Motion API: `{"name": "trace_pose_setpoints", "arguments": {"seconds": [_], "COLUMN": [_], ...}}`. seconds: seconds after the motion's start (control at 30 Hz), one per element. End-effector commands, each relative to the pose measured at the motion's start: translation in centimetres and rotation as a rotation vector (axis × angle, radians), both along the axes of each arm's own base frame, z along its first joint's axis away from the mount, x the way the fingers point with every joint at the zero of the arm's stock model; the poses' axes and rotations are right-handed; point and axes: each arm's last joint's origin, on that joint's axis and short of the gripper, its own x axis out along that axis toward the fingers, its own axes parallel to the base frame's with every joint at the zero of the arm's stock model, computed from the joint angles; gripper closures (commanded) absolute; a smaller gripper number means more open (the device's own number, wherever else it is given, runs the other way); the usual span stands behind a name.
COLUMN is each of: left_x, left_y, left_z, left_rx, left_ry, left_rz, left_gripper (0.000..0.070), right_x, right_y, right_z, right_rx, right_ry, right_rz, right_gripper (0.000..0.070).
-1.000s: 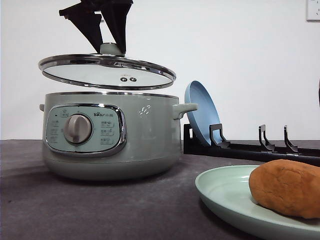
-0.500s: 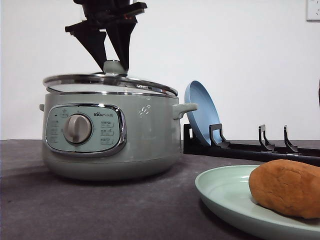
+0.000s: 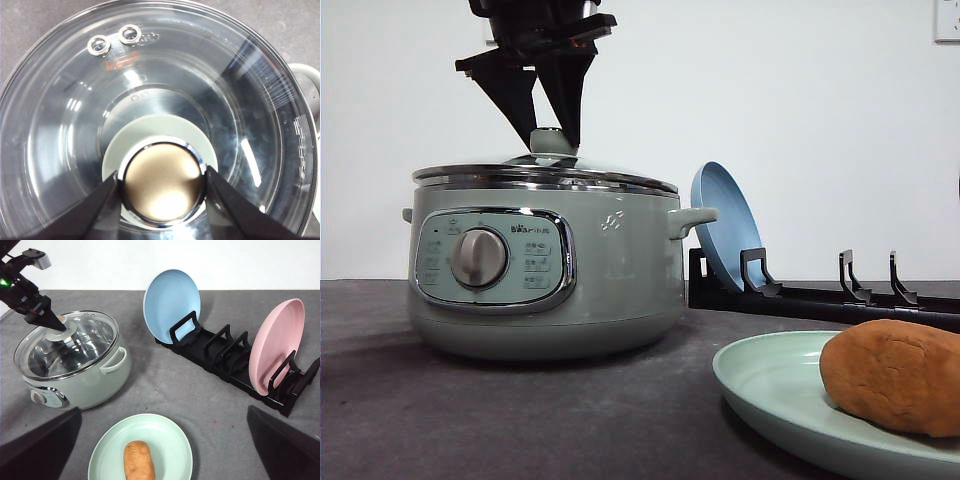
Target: Transfer potato from steamer to green plate
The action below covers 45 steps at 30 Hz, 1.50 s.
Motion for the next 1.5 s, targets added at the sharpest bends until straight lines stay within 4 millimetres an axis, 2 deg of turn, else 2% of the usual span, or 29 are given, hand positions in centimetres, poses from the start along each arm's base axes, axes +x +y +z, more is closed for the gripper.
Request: {"name": "trace_pose_setpoints", "arguments": {"seconds": [0.0,0.57,0.77,1.0,1.07,1.23,1.3,1.37,1.47], "left_x": [1.3,1.5,1.1,0.6,0.5,0.1,-0.3,-1.0,-2.8], "left_y": [-1.4,-1.7,-1.6,-1.1,-1.0,-0.7,-0.1,0.5,1.8], "left_z": [-2.0,-1.8,-1.1,-1.3,-1.2,-0.1,0.8,2.1,4.7], "left_rx": [0.017,0.021,-0.027,-0.01,-0.013,-0.04,-0.056,-0.073,-0.102], "left_ry": [0.012,-0.041,-0.041,0.031,0.033,0.007,-0.014,-0.041,-0.084], "left_rz": [-0.046,-0.116,-0.135,-0.097,-0.088,-0.065,-0.047,-0.035,-0.014], "left_gripper": [0.07,0.07,0.07,0.07,0.0659,0.0313,0.0223,0.0179,0.0173], "right_x": [-0.1,-0.1,-0.1,-0.1,-0.1,-0.1,-0.1,-0.1,-0.1], "right_y": [-0.1,-0.1,-0.1,-0.1,-0.1,-0.1,-0.1,-0.1,-0.1], "right_z": [0.4,0.4,0.4,0.4,0.4,0.4,0.4,0.4,0.4], "right_rx": [0.001,0.001,0.002,0.009,0.009,0.009,0.008,0.008,0.007], "right_ry": [-0.025,-0.025,-0.025,-0.022,-0.022,-0.022,-0.022,-0.022,-0.022], "right_rz": [0.009,0.008,0.008,0.006,0.006,0.007,0.007,0.008,0.008], "right_gripper": [0.0013,0.0013,0.0013,0.0013,0.0013,0.0013,0.0013,0.0013,0.0013]}}
